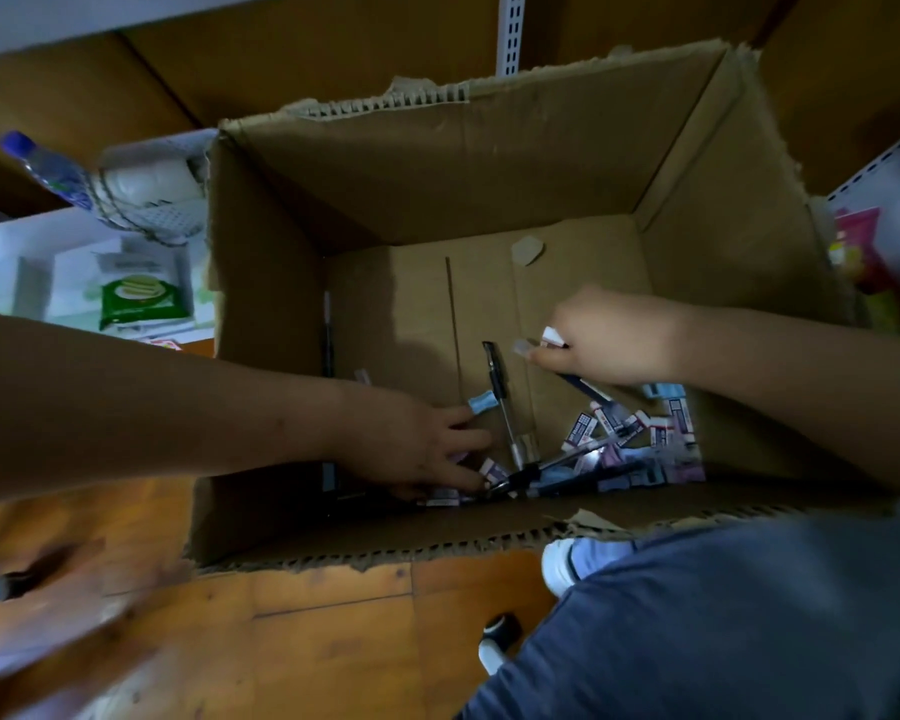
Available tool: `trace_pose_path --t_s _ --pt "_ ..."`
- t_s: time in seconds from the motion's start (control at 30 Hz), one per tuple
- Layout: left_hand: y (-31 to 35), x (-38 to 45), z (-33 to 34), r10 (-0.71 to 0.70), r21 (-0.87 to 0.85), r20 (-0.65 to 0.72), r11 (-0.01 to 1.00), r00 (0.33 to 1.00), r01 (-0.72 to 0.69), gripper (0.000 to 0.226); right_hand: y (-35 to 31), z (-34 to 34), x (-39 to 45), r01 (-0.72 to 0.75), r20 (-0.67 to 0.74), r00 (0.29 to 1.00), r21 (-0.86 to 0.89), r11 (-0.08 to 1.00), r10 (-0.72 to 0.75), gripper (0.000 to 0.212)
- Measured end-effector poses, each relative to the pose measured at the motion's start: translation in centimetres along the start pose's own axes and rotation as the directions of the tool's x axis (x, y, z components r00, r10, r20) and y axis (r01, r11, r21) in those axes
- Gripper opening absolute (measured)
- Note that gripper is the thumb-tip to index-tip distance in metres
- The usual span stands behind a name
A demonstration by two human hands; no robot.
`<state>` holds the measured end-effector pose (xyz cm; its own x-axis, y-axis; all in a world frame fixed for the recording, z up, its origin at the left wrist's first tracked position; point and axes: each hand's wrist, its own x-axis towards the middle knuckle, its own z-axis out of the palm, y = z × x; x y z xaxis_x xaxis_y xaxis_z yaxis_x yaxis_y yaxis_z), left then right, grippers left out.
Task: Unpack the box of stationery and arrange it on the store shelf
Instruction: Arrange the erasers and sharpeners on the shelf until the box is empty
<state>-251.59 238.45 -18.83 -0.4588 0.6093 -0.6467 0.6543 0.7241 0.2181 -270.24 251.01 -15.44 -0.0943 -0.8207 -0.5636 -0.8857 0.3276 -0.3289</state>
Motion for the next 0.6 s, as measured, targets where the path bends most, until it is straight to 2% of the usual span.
trace_pose_path --t_s 0.1,0.2,0.3,0.37,0.47,0.6 --pt "-0.1 0.5 0.0 -0.027 0.016 -0.014 1.000 1.000 0.027 0.061 0.0 -0.1 0.0 -0.013 -0.040 0.999 -0.029 0.999 0.012 0.053" --pt "-0.5 0.8 0.1 -0.115 -0.048 -0.058 0.993 0.992 0.112 0.049 0.2 0.2 0.2 -0.029 -0.061 0.998 -0.045 0.999 0.026 0.052" --pt "-1.5 0.4 0.1 -0.224 -0.251 -0.090 0.948 0.970 0.195 0.030 0.4 0.1 0.2 -0.055 -0.077 0.996 -0.016 0.998 0.054 0.051" --pt "-2.3 -0.4 -0.5 -0.339 -0.469 -0.127 0.849 0.932 0.245 0.015 0.4 -0.2 0.2 -0.070 -0.107 0.992 0.009 0.998 0.071 0.052" --pt "-3.9 -2.1 -2.8 -0.596 -0.742 -0.187 0.607 0.781 0.286 0.020 0.1 -0.9 0.3 -0.054 -0.203 0.975 0.169 0.984 0.089 0.052" --pt "-4.2 -4.4 -7.0 -0.836 -0.927 -0.148 0.304 0.528 0.221 0.019 -0.7 -2.9 -1.4 0.042 -0.365 0.916 0.501 0.864 0.167 0.051"
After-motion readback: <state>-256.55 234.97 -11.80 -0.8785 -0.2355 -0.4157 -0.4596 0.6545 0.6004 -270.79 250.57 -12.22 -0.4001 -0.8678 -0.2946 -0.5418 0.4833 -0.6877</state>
